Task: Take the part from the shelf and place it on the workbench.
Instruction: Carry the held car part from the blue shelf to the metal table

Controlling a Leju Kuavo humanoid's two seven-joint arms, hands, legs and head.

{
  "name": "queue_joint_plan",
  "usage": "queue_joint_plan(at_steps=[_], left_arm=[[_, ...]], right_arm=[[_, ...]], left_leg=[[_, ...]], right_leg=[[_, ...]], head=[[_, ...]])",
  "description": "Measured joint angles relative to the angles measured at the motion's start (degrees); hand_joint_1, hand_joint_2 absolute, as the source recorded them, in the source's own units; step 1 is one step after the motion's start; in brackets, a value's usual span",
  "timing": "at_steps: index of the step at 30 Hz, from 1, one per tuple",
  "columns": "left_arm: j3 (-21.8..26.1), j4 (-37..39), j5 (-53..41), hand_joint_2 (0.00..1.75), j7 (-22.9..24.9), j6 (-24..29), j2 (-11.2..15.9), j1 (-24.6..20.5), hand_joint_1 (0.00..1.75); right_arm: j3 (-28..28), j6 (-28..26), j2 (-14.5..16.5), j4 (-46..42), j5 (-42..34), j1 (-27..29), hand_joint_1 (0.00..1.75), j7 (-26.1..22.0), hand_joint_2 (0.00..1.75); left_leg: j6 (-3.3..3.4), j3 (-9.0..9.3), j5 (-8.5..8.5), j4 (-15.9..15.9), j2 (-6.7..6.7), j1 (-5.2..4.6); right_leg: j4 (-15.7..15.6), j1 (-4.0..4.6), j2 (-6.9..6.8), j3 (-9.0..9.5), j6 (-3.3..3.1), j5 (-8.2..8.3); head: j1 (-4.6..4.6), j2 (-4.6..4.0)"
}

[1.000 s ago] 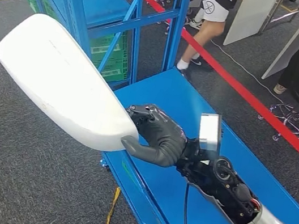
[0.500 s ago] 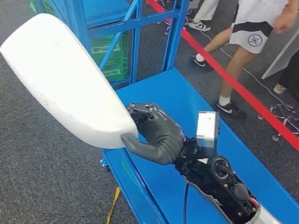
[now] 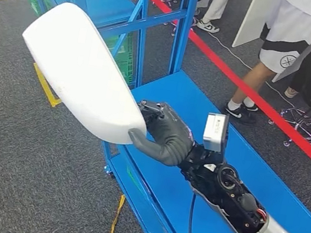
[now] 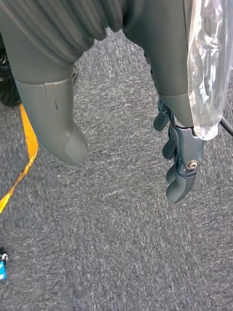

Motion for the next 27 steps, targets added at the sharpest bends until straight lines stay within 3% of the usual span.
queue_joint_plan(at_steps=[22,27], left_arm=[[-0.1,0.0,-2.3,1.75,1.9,-0.3,0.0,-0.7,0.0],[-0.1,0.0,-2.4,1.75,2.1,0.1,0.2,-0.8,0.0]], right_arm=[[0.8,0.2,0.0,-0.9,-0.3,1.1,1.75,-2.5,1.75],[0.9,0.3,0.0,-0.8,-0.3,1.2,1.75,-2.5,1.75]], left_leg=[[0.0,0.0,0.0,0.0,0.01,0.0],[0.96,0.38,0.09,-0.7,-0.25,-0.13]], right_leg=[[0.0,0.0,0.0,0.0,0.0,0.0],[-0.1,-0.22,-0.33,-0.1,0.71,-0.25]], head=[[-0.01,-0.01],[-0.17,0.0]])
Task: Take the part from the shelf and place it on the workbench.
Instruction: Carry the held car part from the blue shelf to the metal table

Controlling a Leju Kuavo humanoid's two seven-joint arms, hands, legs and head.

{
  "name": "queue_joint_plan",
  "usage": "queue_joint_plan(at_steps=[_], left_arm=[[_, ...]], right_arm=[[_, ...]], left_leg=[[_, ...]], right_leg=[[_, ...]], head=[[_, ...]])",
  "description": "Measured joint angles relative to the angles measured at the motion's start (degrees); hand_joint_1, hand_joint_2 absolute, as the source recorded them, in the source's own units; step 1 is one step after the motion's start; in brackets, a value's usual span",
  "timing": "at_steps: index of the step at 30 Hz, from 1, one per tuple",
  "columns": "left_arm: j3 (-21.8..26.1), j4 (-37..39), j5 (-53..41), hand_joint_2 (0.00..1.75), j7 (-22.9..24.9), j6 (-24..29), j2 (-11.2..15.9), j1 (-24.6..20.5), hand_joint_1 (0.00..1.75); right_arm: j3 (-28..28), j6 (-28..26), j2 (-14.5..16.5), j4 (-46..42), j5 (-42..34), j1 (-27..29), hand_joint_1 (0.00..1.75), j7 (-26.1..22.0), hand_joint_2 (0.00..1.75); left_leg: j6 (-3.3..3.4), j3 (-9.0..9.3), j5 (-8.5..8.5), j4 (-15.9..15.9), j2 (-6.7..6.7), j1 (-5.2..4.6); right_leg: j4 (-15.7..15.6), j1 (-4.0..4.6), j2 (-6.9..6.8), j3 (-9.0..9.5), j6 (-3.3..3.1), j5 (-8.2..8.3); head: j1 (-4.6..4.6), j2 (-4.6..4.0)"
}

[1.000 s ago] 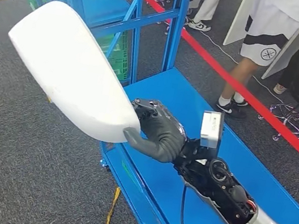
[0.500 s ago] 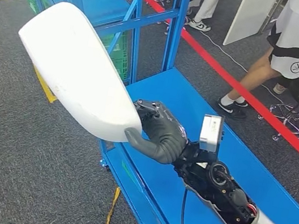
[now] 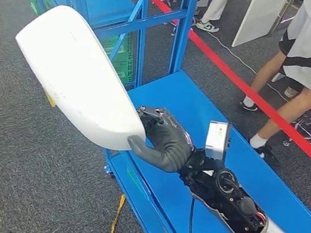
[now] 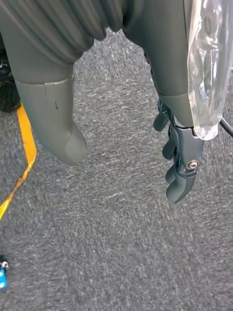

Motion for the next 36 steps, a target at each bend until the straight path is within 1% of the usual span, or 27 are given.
queue_joint_plan(at_steps=[2,4,5,6,7,8,10,12,13,14,15,17,18,19,20,21,22,23,24,26,27,28,30,32,34,35,36], left_arm=[[0.0,0.0,0.0,1.75,0.1,0.2,0.0,-0.2,0.0],[0.0,0.0,-0.1,1.75,0.2,0.4,0.0,-0.3,0.0],[-0.1,0.0,-0.1,1.75,0.2,0.6,0.0,-0.3,0.0],[-0.1,0.0,-0.2,1.75,0.2,0.8,-0.1,-0.3,0.0],[-0.1,0.0,-0.3,1.75,0.2,1.1,-0.1,-0.3,0.0],[-0.1,0.0,-0.4,1.75,0.3,1.4,-0.2,-0.2,0.0],[-0.2,0.0,-0.6,1.75,0.3,2.2,-0.2,-0.3,0.0],[-0.3,0.0,-0.6,1.75,0.3,2.9,-0.2,-0.4,0.0],[-0.3,0.0,-0.6,1.75,0.3,3.2,-0.2,-0.4,0.0],[-0.3,0.0,-0.6,1.75,0.2,3.4,-0.2,-0.3,0.0],[-0.4,0.0,-0.6,1.75,0.2,3.6,-0.2,-0.1,0.0],[-0.4,0.0,-0.6,1.75,0.1,3.7,-0.2,0.1,0.0],[-0.4,0.0,-0.6,1.75,0.0,3.7,-0.2,0.0,0.0],[-0.4,0.0,-0.7,1.75,0.0,3.7,-0.2,-0.1,0.0],[-0.4,0.0,-0.7,1.75,0.0,3.7,-0.2,-0.1,0.0],[-0.4,0.0,-0.7,1.75,0.0,3.7,-0.3,-0.1,0.0],[-0.4,0.0,-0.8,1.75,0.0,3.7,-0.3,0.1,0.0],[-0.4,0.0,-0.8,1.75,0.0,3.7,-0.3,0.2,0.0],[-0.4,0.0,-0.8,1.75,0.0,3.7,-0.2,0.2,0.0],[-0.5,0.0,-0.8,1.75,0.0,3.7,-0.2,0.0,0.0],[-0.5,0.0,-0.8,1.75,0.0,3.7,-0.2,0.0,0.0],[-0.5,0.0,-0.8,1.75,0.0,3.6,-0.3,-0.1,0.0],[-0.5,0.0,-0.8,1.75,0.0,3.6,-0.3,0.0,0.0],[-0.5,0.0,-0.8,1.75,0.0,3.5,-0.3,0.0,0.0],[-0.5,0.0,-0.8,1.75,0.0,3.4,-0.3,-0.1,0.0],[-0.6,0.0,-0.8,1.75,0.0,3.3,-0.3,-0.2,0.0],[-0.7,0.0,-0.8,1.75,0.1,3.2,-0.3,-0.2,0.0]], right_arm=[[0.0,0.3,0.0,0.0,0.0,-0.1,1.75,0.0,1.75],[0.1,0.7,0.0,0.2,0.1,0.0,1.75,0.0,1.75],[0.2,0.9,0.0,0.3,0.2,0.0,1.75,0.0,1.75],[0.3,1.0,0.0,0.4,0.3,0.1,1.75,0.1,1.75],[0.4,1.1,0.0,0.5,0.4,0.1,1.75,0.2,1.75],[0.5,1.2,0.0,0.6,0.5,0.1,1.75,0.2,1.75],[0.5,1.4,0.1,0.7,0.7,0.1,1.75,0.4,1.75],[0.6,1.6,0.1,0.9,1.0,0.2,1.75,0.5,1.75],[0.6,1.7,0.2,0.9,1.1,0.2,1.75,0.6,1.75],[0.6,1.7,0.2,1.0,1.2,0.3,1.75,0.6,1.75],[0.6,1.7,0.3,1.0,1.2,0.3,1.75,0.7,1.75],[0.6,1.7,0.4,1.1,1.3,0.2,1.75,0.7,1.75],[0.6,1.8,0.5,1.1,1.3,0.2,1.75,0.7,1.75],[0.7,1.8,0.6,1.1,1.4,0.2,1.75,0.8,1.75],[0.7,1.8,0.6,1.2,1.4,0.3,1.75,0.8,1.75],[0.8,1.9,0.7,1.3,1.4,0.3,1.75,0.9,1.75],[0.8,1.9,0.7,1.4,1.4,0.4,1.75,0.9,1.75],[0.8,1.9,0.8,1.4,1.4,0.4,1.75,0.9,1.75],[0.8,1.9,0.8,1.5,1.4,0.4,1.75,0.9,1.75],[0.8,1.9,0.9,1.5,1.4,0.3,1.75,0.9,1.75],[0.8,1.9,0.9,1.5,1.4,0.3,1.75,0.9,1.75],[0.8,1.9,0.9,1.5,1.4,0.3,1.75,0.9,1.75],[0.8,1.9,1.0,1.5,1.4,0.2,1.75,0.9,1.75],[0.8,1.9,1.0,1.5,1.4,0.2,1.75,0.9,1.75],[0.7,1.9,1.0,1.6,1.4,0.3,1.75,0.9,1.75],[0.7,1.9,1.0,1.6,1.4,0.4,1.75,0.9,1.75],[0.7,1.9,1.0,1.7,1.4,0.4,1.75,0.9,1.75]], left_leg=[[0.33,0.72,0.37,-0.9,-0.28,0.46],[0.42,0.93,0.42,-1.1,-0.82,0.62],[0.37,0.95,0.39,-1.1,-1.21,0.66],[0.27,1.0,0.35,-1.1,-1.71,0.72],[0.08,1.07,0.27,-1.0,-2.3,0.83],[-0.2,1.18,0.17,-0.9,-2.95,0.99],[-1.02,1.17,-0.15,-0.5,-4.35,1.26],[-2.07,0.51,-0.17,-0.1,-5.63,1.46],[-2.6,0.11,0.02,-0.1,-6.27,1.59],[-3.05,-0.14,0.27,-0.2,-6.89,1.8],[-3.35,-0.29,0.25,-0.2,-6.89,2.01],[-3.59,-1.98,-1.42,3.1,-4.58,1.9],[-3.58,-3.59,-2.88,6.2,-2.95,1.78],[-3.59,-6.05,-4.6,10.7,-1.72,1.62],[-3.6,-8.36,-5.82,14.7,-1.25,1.57],[-3.63,-9.87,-6.14,17.1,-1.04,1.57],[-3.63,-10.51,-5.57,17.7,-0.82,1.58],[-3.62,-9.56,-3.89,15.4,-0.46,1.59],[-3.58,-7.62,-1.73,11.3,0.37,1.58],[-3.24,-3.77,1.09,3.7,2.92,1.29],[-2.87,-2.8,1.48,1.8,3.65,1.1],[-2.45,-2.57,1.29,1.2,3.7,0.9],[-1.56,-2.59,1.05,1.4,2.23,0.83],[-0.89,-2.33,0.9,1.4,0.96,0.83],[-0.37,-2.14,0.78,1.4,-0.24,0.65],[-0.2,-2.08,0.73,1.4,-0.94,0.48],[-0.06,-2.01,0.69,1.4,-1.71,0.32]], right_leg=[[3.9,0.0,0.52,-1.74,0.12,-2.38],[12.3,-0.29,1.26,-5.58,0.2,-6.21],[16.0,-0.39,1.41,-7.43,0.3,-7.4],[17.9,-0.54,1.47,-8.42,0.39,-7.5],[17.3,-0.71,1.56,-8.25,0.47,-6.43],[14.4,-0.91,1.77,-6.96,0.53,-4.47],[6.1,-1.4,3.95,-3.13,0.72,-0.69],[1.5,-1.55,6.12,-0.81,0.61,0.22],[1.1,-1.39,6.34,-0.55,0.38,-0.1],[1.0,-1.28,5.76,-0.4,-0.01,-0.08],[0.8,-1.18,5.08,-0.25,-0.4,0.08],[0.0,-1.1,3.63,0.31,-1.24,0.39],[-0.3,-0.98,2.92,0.51,-1.54,0.45],[-0.4,-0.8,2.11,0.57,-1.81,0.38],[-0.4,-0.63,1.27,0.59,-1.98,0.27],[-0.4,-0.51,0.48,0.62,-2.1,0.15],[-0.3,-0.42,-0.35,0.69,-2.16,0.0],[-0.3,-0.42,-1.02,0.8,-2.09,-0.17],[-0.3,-0.43,-1.64,0.98,-1.89,-0.38],[0.0,-0.1,-2.76,1.29,-1.22,-1.01],[0.1,0.16,-3.27,1.47,-0.85,-1.33],[0.2,0.36,-3.78,1.63,-0.54,-1.62],[0.4,0.15,-4.57,1.95,0.05,-2.27],[3.1,-0.27,-2.92,0.94,0.5,-4.3],[10.7,-0.34,-0.09,-2.75,0.57,-7.78],[14.9,-0.29,0.68,-5.05,0.47,-9.07],[17.7,-0.25,1.1,-6.8,0.32,-9.43]], head=[[0.07,-0.01],[0.16,-0.01],[0.23,-0.01],[0.26,-0.01],[0.26,-0.01],[0.29,-0.01],[0.33,-0.01],[0.25,-0.01],[0.17,0.0],[0.08,0.01],[0.03,0.01],[-0.38,0.01],[-0.58,0.01],[-0.74,0.0],[-0.76,-0.01],[-0.76,-0.01],[-0.75,-0.01],[-0.77,0.0],[-0.79,0.01],[-0.91,0.0],[-0.79,0.0],[-0.64,0.0],[-0.22,0.01],[0.02,0.0],[0.4,0.0],[0.56,0.01],[0.63,0.01]])
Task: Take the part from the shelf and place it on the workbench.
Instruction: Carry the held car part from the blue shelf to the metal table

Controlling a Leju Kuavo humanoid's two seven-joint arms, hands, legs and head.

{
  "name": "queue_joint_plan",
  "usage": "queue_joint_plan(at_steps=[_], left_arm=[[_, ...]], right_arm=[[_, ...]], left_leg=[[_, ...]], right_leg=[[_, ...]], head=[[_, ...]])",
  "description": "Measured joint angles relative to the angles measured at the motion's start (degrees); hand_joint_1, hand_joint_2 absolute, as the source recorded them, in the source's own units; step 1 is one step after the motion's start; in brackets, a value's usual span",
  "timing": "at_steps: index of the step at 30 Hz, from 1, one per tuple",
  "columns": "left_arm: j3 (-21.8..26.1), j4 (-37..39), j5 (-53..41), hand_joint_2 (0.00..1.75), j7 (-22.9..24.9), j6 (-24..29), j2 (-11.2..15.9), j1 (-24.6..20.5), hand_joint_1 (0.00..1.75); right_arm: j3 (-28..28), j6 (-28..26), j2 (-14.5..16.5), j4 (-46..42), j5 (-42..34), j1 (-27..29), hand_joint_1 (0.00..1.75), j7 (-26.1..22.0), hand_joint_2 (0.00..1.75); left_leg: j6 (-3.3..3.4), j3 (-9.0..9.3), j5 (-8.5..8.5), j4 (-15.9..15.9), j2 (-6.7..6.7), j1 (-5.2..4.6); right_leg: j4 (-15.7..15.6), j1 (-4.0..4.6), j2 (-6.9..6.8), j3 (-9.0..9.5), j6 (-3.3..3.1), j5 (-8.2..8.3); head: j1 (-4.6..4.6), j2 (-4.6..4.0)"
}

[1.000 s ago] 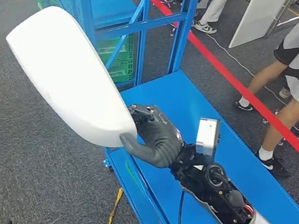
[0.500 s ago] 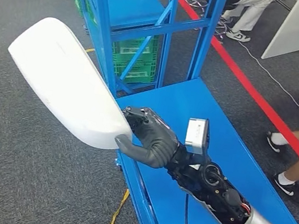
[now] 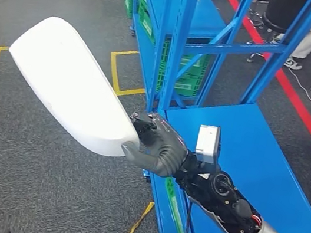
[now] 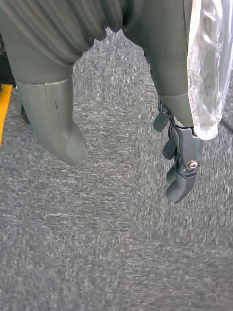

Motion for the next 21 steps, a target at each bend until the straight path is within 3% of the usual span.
queue_joint_plan(at_steps=[1,2,3,5,7,9,11,13,15,16,17,18,19,21], left_arm=[[-0.1,0.0,0.0,1.75,0.1,-0.1,0.0,0.0,0.0],[-0.3,0.0,0.0,1.75,0.1,-0.2,-0.1,0.0,0.0],[-0.4,0.0,0.1,1.75,0.2,-0.3,-0.1,0.0,0.0],[-0.5,0.0,0.4,1.75,0.2,-0.8,-0.2,0.0,0.0],[-0.5,0.0,0.8,1.75,0.2,-1.7,-0.3,0.1,0.0],[-0.5,0.0,1.2,1.75,0.2,-2.7,-0.1,0.4,0.0],[-0.5,0.0,1.4,1.75,0.1,-3.2,0.1,0.6,0.0],[-0.5,0.0,1.4,1.75,0.1,-3.3,0.2,0.3,0.0],[-0.6,0.0,1.4,1.75,0.1,-3.4,0.1,0.2,0.0],[-0.6,0.0,1.4,1.75,0.2,-3.5,0.0,0.2,0.0],[-0.6,0.0,1.3,1.75,0.2,-3.5,0.0,0.3,0.0],[-0.6,0.0,1.3,1.75,0.2,-3.5,0.0,0.3,0.0],[-0.6,0.0,1.3,1.75,0.3,-3.5,0.1,0.3,0.0],[-0.6,0.0,1.2,1.75,0.3,-3.5,0.2,0.0,0.0]], right_arm=[[0.0,0.0,0.0,0.1,0.0,0.1,1.75,0.1,1.75],[0.0,0.0,0.0,0.2,0.0,0.1,1.75,0.1,1.75],[0.0,0.0,0.0,0.2,0.0,0.0,1.75,0.2,1.75],[0.0,0.1,0.0,0.2,0.1,0.0,1.75,0.3,1.75],[0.0,0.3,0.0,0.2,0.2,-0.1,1.75,0.5,1.75],[0.0,0.4,0.0,0.2,0.2,-0.1,1.75,0.5,1.75],[0.0,0.4,0.2,0.2,0.3,-0.1,1.75,0.5,1.75],[-0.1,0.5,0.3,0.2,0.4,-0.1,1.75,0.4,1.75],[-0.1,0.5,0.3,0.3,0.4,0.0,1.75,0.4,1.75],[-0.1,0.5,0.3,0.3,0.4,0.1,1.75,0.5,1.75],[-0.1,0.5,0.3,0.4,0.4,0.1,1.75,0.5,1.75],[-0.1,0.5,0.3,0.4,0.5,0.1,1.75,0.4,1.75],[-0.1,0.5,0.3,0.5,0.5,0.1,1.75,0.4,1.75],[-0.2,0.5,0.3,0.5,0.6,0.1,1.75,0.4,1.75]], left_leg=[[0.08,0.09,-0.05,0.0,-0.84,-0.14],[0.11,0.22,-0.08,0.0,-1.72,-0.22],[0.12,0.36,-0.11,0.0,-2.58,-0.26],[-0.02,0.36,-0.13,0.1,-4.17,-0.24],[-0.51,-0.06,0.04,0.1,-5.53,-0.03],[-1.2,-0.38,0.28,-0.1,-6.7,0.15],[-1.76,-1.3,-0.84,1.7,-4.47,-0.11],[-2.18,-4.6,-3.99,8.2,-0.56,-0.3],[-2.52,-8.53,-6.28,15.3,0.86,-0.16],[-2.65,-9.26,-6.07,16.4,1.11,-0.06],[-2.72,-8.68,-4.86,15.2,1.35,0.03],[-2.71,-6.95,-3.01,11.9,1.81,0.11],[-2.58,-4.56,-1.22,7.6,3.04,0.08],[-1.87,-0.85,0.11,1.1,5.16,-0.4]], right_leg=[[0.7,0.07,0.25,-0.81,-0.24,0.77],[-1.0,0.17,0.51,-0.53,-0.57,2.59],[-4.5,0.32,1.2,0.65,-0.98,5.05],[-12.0,0.43,4.21,3.43,-1.88,8.77],[-15.5,0.49,5.9,5.11,-2.24,9.36],[-16.4,0.38,4.61,5.93,-2.34,9.26],[-17.3,0.13,3.09,6.57,-2.73,9.51],[-17.8,0.19,1.51,6.98,-3.08,9.46],[-17.7,0.31,-0.13,7.12,-3.24,9.02],[-17.7,0.32,-0.94,7.29,-3.24,8.72],[-17.7,0.31,-1.73,7.55,-3.15,8.42],[-17.7,0.31,-2.49,7.91,-2.99,8.08],[-17.7,0.37,-3.19,8.36,-2.77,7.7],[-17.8,0.64,-4.38,9.1,-2.08,6.74]], head=[[0.02,0.0],[0.03,0.0],[0.06,0.0],[0.0,0.01],[-0.06,0.01],[0.01,0.01],[-0.35,0.0],[-0.89,0.0],[-1.08,-0.01],[-1.1,-0.01],[-1.13,0.0],[-1.14,0.0],[-1.17,-0.01],[-1.23,-0.02]])
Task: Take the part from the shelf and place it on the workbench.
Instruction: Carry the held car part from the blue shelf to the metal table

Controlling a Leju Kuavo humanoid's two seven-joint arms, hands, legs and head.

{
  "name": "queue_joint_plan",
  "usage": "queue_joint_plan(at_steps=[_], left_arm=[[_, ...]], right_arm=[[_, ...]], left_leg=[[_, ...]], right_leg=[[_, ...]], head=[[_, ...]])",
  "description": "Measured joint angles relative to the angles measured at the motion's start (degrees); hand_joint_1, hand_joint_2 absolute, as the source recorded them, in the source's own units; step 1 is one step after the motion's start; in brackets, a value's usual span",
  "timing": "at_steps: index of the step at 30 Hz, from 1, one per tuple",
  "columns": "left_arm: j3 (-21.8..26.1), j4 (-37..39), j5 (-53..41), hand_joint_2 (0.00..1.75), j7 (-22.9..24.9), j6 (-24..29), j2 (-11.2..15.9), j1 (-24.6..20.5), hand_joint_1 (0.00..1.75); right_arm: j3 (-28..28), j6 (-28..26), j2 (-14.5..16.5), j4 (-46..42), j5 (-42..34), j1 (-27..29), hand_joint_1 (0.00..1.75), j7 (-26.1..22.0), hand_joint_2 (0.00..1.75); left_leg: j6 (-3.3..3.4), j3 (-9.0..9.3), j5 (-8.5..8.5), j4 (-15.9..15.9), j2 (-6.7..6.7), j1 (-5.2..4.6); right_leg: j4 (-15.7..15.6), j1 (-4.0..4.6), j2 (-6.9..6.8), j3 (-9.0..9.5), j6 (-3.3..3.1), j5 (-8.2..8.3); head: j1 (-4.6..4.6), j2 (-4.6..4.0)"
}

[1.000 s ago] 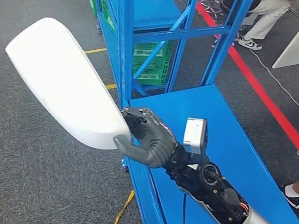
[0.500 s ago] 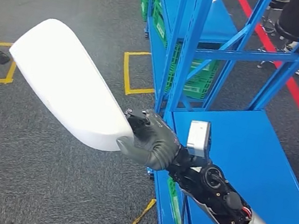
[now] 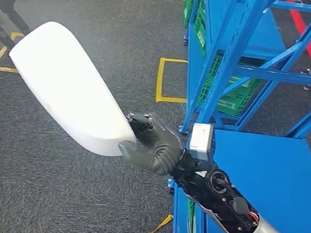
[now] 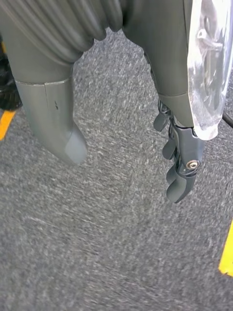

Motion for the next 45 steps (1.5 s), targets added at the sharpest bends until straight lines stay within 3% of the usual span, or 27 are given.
queue_joint_plan(at_steps=[1,3,5,7,9,11,12,13,15,16,17,18,20,22,24,26,27,28,30,32,34,36,38,40,41,42,45], left_arm=[[0.0,0.0,0.0,1.75,0.0,0.0,0.0,-0.1,0.0],[0.0,0.0,0.0,1.75,0.0,0.0,0.0,0.0,0.0],[0.0,0.0,0.0,1.75,0.0,0.0,0.2,0.1,0.0],[0.0,0.0,0.0,1.75,0.0,0.0,0.2,0.0,0.0],[0.0,0.0,0.0,1.75,0.0,-0.1,0.2,-0.1,0.0],[0.0,0.0,0.0,1.75,0.0,-0.3,0.0,0.2,0.0],[0.0,0.0,0.0,1.75,0.0,-0.4,-0.1,0.3,0.0],[-0.1,0.0,0.0,1.75,0.0,-0.5,-0.1,0.4,0.0],[-0.1,0.0,-0.1,1.75,0.0,-0.7,-0.3,0.4,0.0],[-0.1,0.0,-0.1,1.75,0.0,-0.7,-0.3,0.4,0.0],[-0.1,0.0,-0.2,1.75,-0.1,-0.8,-0.4,0.4,0.0],[-0.1,0.0,-0.2,1.75,-0.1,-0.8,-0.3,0.3,0.0],[-0.2,0.0,-0.4,1.75,0.0,-0.7,-0.2,0.0,0.0],[-0.2,0.0,-0.7,1.75,0.2,-0.3,-0.1,-0.3,0.0],[-0.3,0.0,-1.0,1.75,0.4,0.4,-0.1,-0.4,0.0],[-0.4,0.0,-1.3,1.75,0.6,1.3,0.0,-0.3,0.0],[-0.5,0.1,-1.5,1.75,0.7,1.7,0.0,-0.2,0.0],[-0.5,0.1,-1.7,1.75,0.7,2.0,0.0,-0.3,0.0],[-0.5,0.1,-1.8,1.75,0.9,2.4,0.1,-0.3,0.0],[-0.6,0.1,-1.9,1.75,0.9,2.6,0.0,-0.4,0.0],[-0.6,0.1,-1.9,1.75,1.0,2.7,0.0,-0.5,0.0],[-0.6,0.1,-2.0,1.75,0.9,2.8,-0.1,-0.7,0.0],[-0.6,0.1,-2.0,1.75,0.9,2.9,-0.1,-1.0,0.0],[-0.6,0.1,-2.0,1.75,0.9,2.9,-0.2,-1.2,0.0],[-0.6,0.1,-2.0,1.75,0.9,3.0,-0.2,-1.1,0.0],[-0.6,0.1,-2.0,1.75,0.9,3.0,-0.2,-1.1,0.0],[-0.6,0.1,-2.0,1.75,0.8,3.1,-0.4,-1.1,0.0]], right_arm=[[-0.1,0.0,0.0,0.0,0.0,0.0,1.75,0.0,1.75],[-0.1,0.0,0.0,0.0,0.0,-0.1,1.75,-0.1,1.75],[-0.2,0.0,0.1,0.0,0.0,-0.1,1.75,-0.1,1.75],[-0.3,0.1,0.1,0.0,0.0,-0.1,1.75,-0.1,1.75],[-0.3,0.1,0.1,0.1,0.0,0.3,1.75,-0.2,1.75],[-0.3,0.1,0.1,0.2,0.1,0.7,1.75,-0.2,1.75],[-0.3,0.1,0.1,0.2,0.2,0.8,1.75,-0.2,1.75],[-0.4,0.2,0.1,0.2,0.2,0.9,1.75,-0.2,1.75],[-0.5,0.3,0.1,0.3,0.3,1.1,1.75,-0.3,1.75],[-0.5,0.3,0.1,0.4,0.4,1.3,1.75,-0.3,1.75],[-0.6,0.3,0.1,0.4,0.4,1.4,1.75,-0.3,1.75],[-0.6,0.3,0.2,0.4,0.4,1.3,1.75,-0.3,1.75],[-0.7,0.3,0.2,0.2,0.4,0.8,1.75,-0.4,1.75],[-0.9,0.1,0.2,0.1,0.4,0.7,1.75,-0.4,1.75],[-0.9,0.1,0.2,0.1,0.4,0.8,1.75,-0.3,1.75],[-0.9,0.0,0.2,0.1,0.4,0.9,1.75,-0.3,1.75],[-0.9,-0.1,0.2,0.2,0.4,0.9,1.75,-0.2,1.75],[-0.9,-0.2,0.2,0.2,0.4,0.9,1.75,-0.2,1.75],[-1.0,-0.3,0.2,0.2,0.4,0.9,1.75,-0.2,1.75],[-1.0,-0.5,0.2,0.2,0.4,0.9,1.75,-0.1,1.75],[-1.0,-0.6,0.2,0.1,0.4,0.8,1.75,0.0,1.75],[-1.1,-0.7,0.2,-0.1,0.4,0.7,1.75,0.0,1.75],[-1.1,-0.7,0.2,-0.1,0.4,0.7,1.75,0.0,1.75],[-1.1,-0.7,0.2,-0.1,0.4,0.9,1.75,0.0,1.75],[-1.1,-0.7,0.2,-0.1,0.4,1.0,1.75,0.0,1.75],[-1.1,-0.7,0.2,-0.1,0.4,1.0,1.75,0.0,1.75],[-1.1,-0.8,0.2,-0.1,0.4,0.8,1.75,0.0,1.75]], left_leg=[[0.54,0.84,-0.37,-1.4,0.42,-0.16],[1.6,1.67,-1.34,-1.8,-0.97,-0.12],[2.44,3.18,-1.98,-1.9,-2.25,0.11],[2.99,4.74,-2.8,-2.0,-3.45,0.24],[3.19,6.22,-4.03,-2.0,-4.9,0.28],[3.06,8.28,-5.63,-2.1,-6.64,0.41],[2.91,9.52,-6.55,-2.1,-7.54,0.55],[2.72,10.55,-7.53,-2.1,-8.34,0.71],[2.14,12.24,-9.43,-2.0,-9.86,0.83],[1.79,12.89,-10.24,-2.3,-10.55,0.84],[1.38,13.43,-10.46,-2.1,-11.15,0.85],[0.98,13.33,-9.99,-1.4,-11.59,0.89],[0.36,10.43,-7.07,4.6,-9.55,0.97],[-0.06,4.66,-6.0,12.6,-5.85,0.82],[-0.36,-0.59,-10.09,16.3,-4.22,0.7],[-0.39,-3.64,-14.89,14.9,-3.93,0.68],[-0.21,-4.27,-15.05,12.5,-3.75,0.64],[0.14,-4.44,-12.8,9.3,-3.23,0.52],[0.99,-4.58,-4.47,2.6,-0.79,-0.04],[1.47,-4.65,1.38,-0.2,0.61,-0.36],[1.59,-4.13,3.06,-0.1,-0.67,-0.01],[1.98,-3.52,3.36,-0.1,-2.22,0.33],[2.66,-3.1,2.97,-0.1,-3.6,0.28],[3.07,-2.67,2.42,-0.1,-5.11,0.07],[3.11,-2.33,2.12,-0.1,-5.98,-0.01],[3.08,-1.86,1.81,-0.1,-6.91,-0.1],[2.74,-0.48,1.02,-0.2,-9.33,-0.23]], right_leg=[[0.1,0.13,-0.52,0.62,0.42,-0.29],[0.2,0.13,-1.2,1.9,1.26,-0.84],[2.4,-0.24,0.36,1.75,1.86,-1.6],[9.2,-0.6,3.27,-2.46,2.16,-2.92],[16.5,-0.76,4.59,-8.39,2.48,-5.75],[17.4,-0.9,4.83,-11.96,2.8,-8.11],[15.4,-0.94,5.04,-12.67,2.9,-7.34],[12.1,-1.0,5.82,-12.95,2.95,-4.04],[5.1,-1.14,7.92,-12.97,2.73,5.39],[3.3,-1.09,8.66,-12.7,2.42,8.78],[2.6,-0.99,8.55,-12.24,1.87,9.85],[2.9,-0.85,7.93,-11.3,1.32,9.31],[2.2,-0.77,6.43,-9.37,0.34,8.41],[1.1,-0.78,5.18,-6.91,-0.2,7.48],[0.1,-0.77,4.11,-4.41,-0.45,6.1],[-0.5,-0.76,3.12,-1.94,-0.45,4.42],[-0.5,-0.74,2.6,-0.74,-0.41,3.48],[-0.6,-0.69,2.04,0.35,-0.32,2.51],[-0.2,-0.27,1.09,2.15,0.01,0.55],[0.1,0.41,0.1,3.01,0.37,-1.68],[0.3,0.69,-0.69,3.94,0.66,-3.86],[3.1,0.47,1.14,3.77,1.11,-6.56],[10.5,0.26,3.84,0.1,1.46,-10.34],[17.5,0.26,4.63,-4.55,1.41,-12.13],[18.2,0.28,4.76,-5.85,1.25,-11.21],[16.5,0.34,4.99,-6.12,0.96,-8.89],[5.2,0.66,7.88,-3.61,-0.5,-0.17]], head=[[0.01,0.01],[0.16,0.01],[0.32,0.0],[0.63,0.0],[0.79,0.0],[0.83,0.0],[0.86,0.0],[0.97,0.0],[1.13,-0.01],[1.07,-0.01],[0.92,-0.01],[0.84,0.0],[0.74,0.0],[0.61,0.0],[0.47,0.0],[0.44,0.01],[0.39,0.01],[0.33,0.01],[-0.09,-0.01],[-0.23,-0.01],[0.04,0.0],[0.41,0.0],[0.82,0.0],[0.95,0.0],[0.98,0.0],[1.02,0.0],[0.96,0.01]])
